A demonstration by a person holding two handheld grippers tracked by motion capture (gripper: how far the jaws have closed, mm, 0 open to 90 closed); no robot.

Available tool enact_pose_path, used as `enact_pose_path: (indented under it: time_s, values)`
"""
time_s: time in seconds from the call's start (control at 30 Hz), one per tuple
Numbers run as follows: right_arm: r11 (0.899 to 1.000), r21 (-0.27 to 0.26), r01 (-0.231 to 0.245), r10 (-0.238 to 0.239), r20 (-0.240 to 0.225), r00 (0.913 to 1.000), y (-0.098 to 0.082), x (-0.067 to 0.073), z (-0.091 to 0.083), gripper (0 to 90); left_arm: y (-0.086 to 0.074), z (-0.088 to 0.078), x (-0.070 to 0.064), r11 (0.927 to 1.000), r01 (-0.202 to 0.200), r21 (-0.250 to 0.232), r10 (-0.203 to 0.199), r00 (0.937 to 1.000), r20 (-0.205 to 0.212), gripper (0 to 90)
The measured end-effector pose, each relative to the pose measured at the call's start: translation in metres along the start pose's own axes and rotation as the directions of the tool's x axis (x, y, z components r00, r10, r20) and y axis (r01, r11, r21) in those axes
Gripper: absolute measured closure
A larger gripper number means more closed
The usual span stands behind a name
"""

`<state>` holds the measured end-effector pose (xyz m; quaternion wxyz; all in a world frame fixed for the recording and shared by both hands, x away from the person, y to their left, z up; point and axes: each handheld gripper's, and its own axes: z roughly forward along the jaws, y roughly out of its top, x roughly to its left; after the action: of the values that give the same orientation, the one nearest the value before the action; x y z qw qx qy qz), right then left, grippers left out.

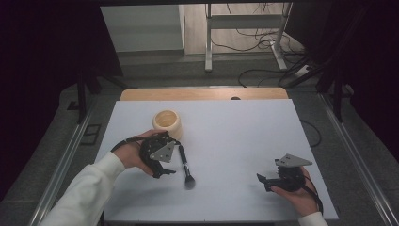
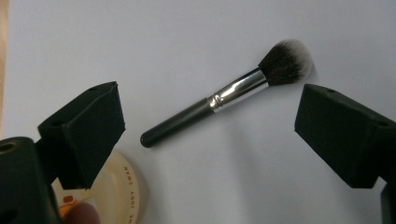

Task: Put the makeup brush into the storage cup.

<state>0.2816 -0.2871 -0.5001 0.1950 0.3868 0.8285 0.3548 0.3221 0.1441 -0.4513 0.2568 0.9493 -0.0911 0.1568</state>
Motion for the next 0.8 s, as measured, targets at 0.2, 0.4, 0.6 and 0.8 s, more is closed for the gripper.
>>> enact_pose_path:
  time_s: [0.2,0.4,0.6,0.8]
  values:
    - [1.000,0.003,-0.001,0.001,-0.005,1.0000,0.000,0.000,0.000,10.9,0.003,0.009,0.002,1.0000,-0.007,0.003,0.007,0.9995,0.029,8.0]
    - [1.000,0.002,-0.001,0.001,-0.004,1.0000,0.000,0.000,0.001,10.9,0.004,0.018,0.004,1.0000,-0.005,0.004,0.004,0.9982,0.060,6.7]
    - [1.000,0.004,-0.003,0.003,-0.003,1.0000,-0.001,-0.001,0.001,10.9,0.003,0.024,0.007,0.9999,-0.008,-0.007,0.009,0.9970,0.077,8.2]
    - [1.000,0.005,0.000,0.000,-0.004,1.0000,0.000,-0.001,0.000,10.9,0.004,0.033,0.008,0.9997,-0.014,0.018,0.012,0.9940,0.108,5.3]
